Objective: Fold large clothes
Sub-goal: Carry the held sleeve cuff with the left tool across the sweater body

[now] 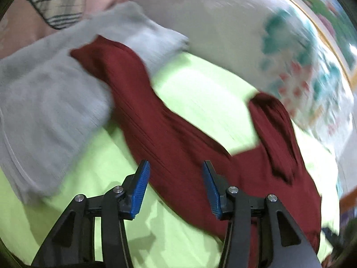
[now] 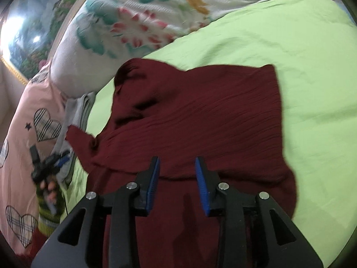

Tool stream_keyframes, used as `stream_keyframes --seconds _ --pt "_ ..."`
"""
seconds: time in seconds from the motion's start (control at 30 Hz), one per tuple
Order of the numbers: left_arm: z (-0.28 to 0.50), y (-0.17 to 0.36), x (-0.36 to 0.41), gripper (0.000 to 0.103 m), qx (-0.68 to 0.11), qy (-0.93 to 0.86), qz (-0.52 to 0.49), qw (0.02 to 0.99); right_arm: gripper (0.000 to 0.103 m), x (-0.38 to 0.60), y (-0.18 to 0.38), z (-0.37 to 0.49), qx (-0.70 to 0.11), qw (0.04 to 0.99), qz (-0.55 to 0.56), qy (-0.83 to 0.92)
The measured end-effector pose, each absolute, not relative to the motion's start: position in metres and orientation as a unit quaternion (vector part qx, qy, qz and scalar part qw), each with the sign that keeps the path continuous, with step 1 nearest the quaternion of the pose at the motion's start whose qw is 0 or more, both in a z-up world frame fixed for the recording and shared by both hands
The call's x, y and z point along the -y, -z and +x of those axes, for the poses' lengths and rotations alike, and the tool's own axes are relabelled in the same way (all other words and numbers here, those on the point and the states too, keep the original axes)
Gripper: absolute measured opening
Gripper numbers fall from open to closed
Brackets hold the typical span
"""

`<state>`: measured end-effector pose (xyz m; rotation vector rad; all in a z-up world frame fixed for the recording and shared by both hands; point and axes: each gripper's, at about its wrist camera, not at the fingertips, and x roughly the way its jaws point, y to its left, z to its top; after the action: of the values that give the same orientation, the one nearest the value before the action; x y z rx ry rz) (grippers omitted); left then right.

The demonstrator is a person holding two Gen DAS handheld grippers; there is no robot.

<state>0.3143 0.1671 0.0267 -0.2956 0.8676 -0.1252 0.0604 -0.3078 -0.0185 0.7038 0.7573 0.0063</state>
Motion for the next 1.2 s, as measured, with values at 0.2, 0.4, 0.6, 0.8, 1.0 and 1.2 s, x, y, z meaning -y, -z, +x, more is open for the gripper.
stream_keyframes --seconds 0.2,0.4,0.6,0.8,1.0,1.2 --pt "0.386 -0.044 -0.236 0.056 -0.396 -0.010 -0.199 0.896 0.034 0.288 0.024 0.069 -0.381 0.863 0.331 -0.022" --pt "0.452 -0.017 -0.312 0.056 -0.408 -0.066 -0.306 0.858 0.034 0.280 0.027 0.074 -0.399 0.860 0.317 -0.019" --pt "0.476 -0.003 -0.322 0.017 -0.397 -0.047 -0.325 0.857 0.034 0.279 0.031 0.078 -0.408 0.857 0.315 -0.011" --pt "0.448 -0.033 -0.298 0.008 -0.355 -0.018 -0.293 0.887 0.034 0.271 0.026 0.072 -0.402 0.860 0.315 -0.026" --pt "0.389 -0.073 -0.231 0.007 -0.326 0.050 -0.230 0.915 0.034 0.270 0.022 0.060 -0.391 0.861 0.324 -0.028" --pt "0.324 -0.087 -0.110 0.007 -0.320 0.147 -0.137 0.926 0.034 0.277 0.023 0.044 -0.380 0.859 0.342 -0.018"
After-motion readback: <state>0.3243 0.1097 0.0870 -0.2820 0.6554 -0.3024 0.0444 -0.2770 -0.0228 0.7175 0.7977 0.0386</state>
